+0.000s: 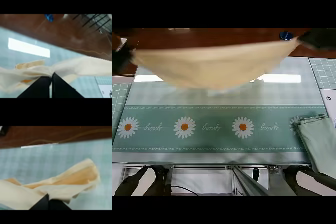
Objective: Fold the shirts.
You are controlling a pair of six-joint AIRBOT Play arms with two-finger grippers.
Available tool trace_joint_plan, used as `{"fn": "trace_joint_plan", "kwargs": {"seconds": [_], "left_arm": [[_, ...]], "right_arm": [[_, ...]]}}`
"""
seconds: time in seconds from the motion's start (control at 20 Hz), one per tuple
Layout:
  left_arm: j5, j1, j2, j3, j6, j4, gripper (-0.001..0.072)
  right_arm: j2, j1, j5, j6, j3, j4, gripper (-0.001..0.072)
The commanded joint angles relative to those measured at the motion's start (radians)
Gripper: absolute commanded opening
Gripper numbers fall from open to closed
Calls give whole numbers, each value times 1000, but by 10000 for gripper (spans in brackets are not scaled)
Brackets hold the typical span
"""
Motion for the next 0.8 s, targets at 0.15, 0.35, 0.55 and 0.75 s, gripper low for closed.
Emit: {"fn": "trace_joint_plan", "kwargs": {"seconds": [0.15,0.35,0.55,0.75], "left_arm": [[8,30,177,492,-188,376,20],[-5,-13,379,503,-285,684,20],[-12,-138,480,503,-322,880,20],[-41,-201,451,444,-330,944,20]], "right_arm": [[366,-6,90,31,189,-198,18],[528,-6,199,78,189,-327,18],[589,-6,324,109,189,-405,18],[590,-5,377,124,138,-383,18]]}}
